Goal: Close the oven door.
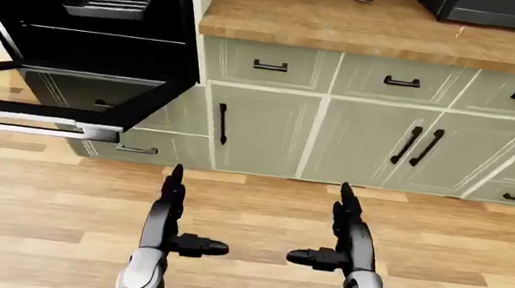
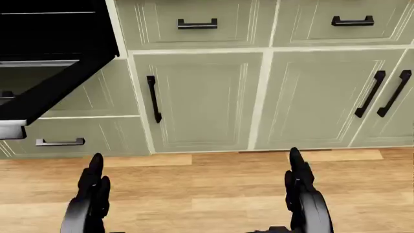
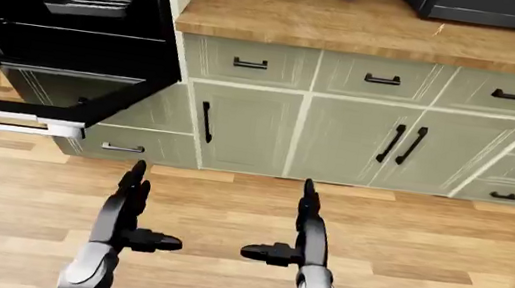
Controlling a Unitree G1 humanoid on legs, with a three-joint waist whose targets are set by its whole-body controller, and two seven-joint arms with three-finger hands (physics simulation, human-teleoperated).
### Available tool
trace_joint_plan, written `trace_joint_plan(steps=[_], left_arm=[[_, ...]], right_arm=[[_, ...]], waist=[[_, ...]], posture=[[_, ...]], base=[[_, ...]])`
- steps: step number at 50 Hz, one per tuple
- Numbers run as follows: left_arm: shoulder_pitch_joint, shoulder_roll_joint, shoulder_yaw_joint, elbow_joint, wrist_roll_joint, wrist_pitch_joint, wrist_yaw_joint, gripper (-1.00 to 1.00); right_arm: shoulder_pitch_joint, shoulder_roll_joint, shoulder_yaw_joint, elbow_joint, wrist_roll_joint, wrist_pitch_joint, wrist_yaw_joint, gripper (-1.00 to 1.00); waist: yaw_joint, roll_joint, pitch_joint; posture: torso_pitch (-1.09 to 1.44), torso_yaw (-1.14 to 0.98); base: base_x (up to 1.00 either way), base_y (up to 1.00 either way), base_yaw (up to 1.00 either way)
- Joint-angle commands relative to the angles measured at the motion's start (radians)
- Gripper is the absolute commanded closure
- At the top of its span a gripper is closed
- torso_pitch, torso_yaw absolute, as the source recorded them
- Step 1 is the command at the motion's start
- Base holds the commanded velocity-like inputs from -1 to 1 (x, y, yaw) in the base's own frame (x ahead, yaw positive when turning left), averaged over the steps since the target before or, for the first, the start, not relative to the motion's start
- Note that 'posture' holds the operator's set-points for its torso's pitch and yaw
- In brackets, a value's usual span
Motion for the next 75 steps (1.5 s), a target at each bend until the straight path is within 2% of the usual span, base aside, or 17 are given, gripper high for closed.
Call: trace_joint_plan(steps=[1, 3, 5, 7, 8, 12, 17, 20, 23, 24, 25, 36, 45, 62, 67, 72, 75], left_arm=[[-0.023, -0.001, 0.008, -0.093, -0.040, -0.046, -0.020, -1.00], [-0.022, 0.004, 0.009, -0.099, -0.047, -0.036, -0.025, -1.00], [-0.021, 0.000, 0.018, -0.104, -0.070, -0.032, -0.021, -1.00], [-0.018, 0.000, 0.015, -0.105, -0.071, -0.034, -0.021, -1.00], [-0.018, 0.001, 0.013, -0.103, -0.067, -0.037, -0.020, -1.00], [-0.008, 0.016, 0.017, -0.111, -0.055, -0.049, -0.044, -1.00], [-0.015, 0.047, 0.107, -0.085, -0.114, -0.046, -0.050, -1.00], [-0.005, 0.076, 0.146, 0.021, -0.080, -0.171, -0.076, -1.00], [-0.008, 0.091, 0.178, 0.116, -0.097, -0.289, -0.112, -1.00], [0.000, 0.090, 0.179, 0.110, -0.143, -0.281, -0.155, -1.00], [-0.005, 0.087, 0.190, 0.149, -0.166, -0.322, -0.169, -1.00], [-0.172, 0.169, 0.209, 0.913, -0.264, -0.718, -0.297, -1.00], [-0.228, 0.202, 0.254, 1.205, -0.484, -0.780, -0.434, -1.00], [-0.178, 0.188, 0.254, 1.275, -0.444, -0.838, -0.388, -1.00], [-0.179, 0.188, 0.258, 1.275, -0.440, -0.836, -0.394, -1.00], [-0.178, 0.189, 0.261, 1.276, -0.437, -0.834, -0.390, -1.00], [-0.177, 0.190, 0.262, 1.275, -0.438, -0.834, -0.391, -1.00]], right_arm=[[-0.034, -0.002, -0.007, -0.081, 0.014, -0.060, -0.001, -1.00], [-0.047, -0.003, -0.014, -0.072, 0.014, -0.067, -0.015, -1.00], [-0.047, -0.005, -0.005, -0.067, 0.003, -0.068, -0.017, -1.00], [-0.046, -0.006, -0.003, -0.069, -0.002, -0.065, -0.017, -1.00], [-0.047, -0.005, -0.004, -0.070, 0.001, -0.062, -0.014, -1.00], [-0.051, -0.005, -0.015, -0.072, 0.011, -0.061, -0.025, -1.00], [-0.096, -0.059, -0.082, 0.015, -0.005, -0.172, -0.020, -1.00], [-0.126, -0.084, -0.121, 0.091, 0.033, -0.213, 0.000, -1.00], [-0.187, -0.117, -0.161, 0.401, 0.058, -0.535, 0.018, -1.00], [-0.194, -0.121, -0.168, 0.442, 0.076, -0.466, -0.013, -1.00], [-0.221, -0.140, -0.177, 0.558, 0.093, -0.571, 0.010, -1.00], [-0.327, -0.210, -0.198, 1.102, 0.230, -0.821, 0.104, -1.00], [-0.305, -0.239, -0.201, 1.237, 0.251, -0.868, 0.111, -1.00], [-0.270, -0.222, -0.216, 1.262, 0.237, -0.848, 0.131, -1.00], [-0.265, -0.222, -0.217, 1.265, 0.227, -0.851, 0.127, -1.00], [-0.253, -0.219, -0.218, 1.269, 0.213, -0.856, 0.122, -1.00], [-0.254, -0.222, -0.221, 1.269, 0.213, -0.852, 0.123, -1.00]], waist=[[-0.002, -0.008, -0.001], [0.009, 0.000, -0.062], [0.008, -0.006, -0.017], [0.008, -0.007, -0.069], [0.009, -0.007, -0.075], [0.009, -0.005, -0.077], [0.008, -0.003, -0.082], [0.006, -0.002, -0.084], [0.004, -0.001, -0.085], [0.001, 0.000, -0.086], [0.001, 0.000, -0.091], [0.003, -0.002, -0.076], [0.005, -0.009, -0.069], [0.000, -0.009, -0.067], [-0.003, 0.022, -0.061], [-0.007, 0.011, -0.056], [-0.009, 0.079, -0.062]], posture=[[0.00, 0.00], [0.00, 0.00], [0.00, 0.00], [0.00, 0.00], [0.00, 0.00], [0.00, 0.00], [0.00, 0.00], [0.00, 0.00], [0.00, 0.00], [0.00, 0.00], [0.00, 0.00], [0.00, 0.00], [0.00, 0.00], [0.00, 0.00], [0.00, 0.00], [0.00, 0.00], [0.00, 0.00]], base=[[0.00, 0.00, 0.00], [0.00, 0.00, 0.00], [0.00, 0.00, 0.00], [0.00, 0.00, 0.00], [0.00, 0.00, 0.00], [0.00, 0.00, 0.00], [0.00, 0.00, 0.00], [0.00, 0.00, 0.00], [0.00, 0.00, 0.00], [0.00, 0.00, 0.00], [0.00, 0.00, 0.00], [0.00, 0.00, 0.00], [0.00, 0.00, 0.00], [0.00, 0.02, 0.00], [0.00, 0.27, 0.00], [0.00, 0.48, 0.00], [0.00, 0.48, 0.00]])
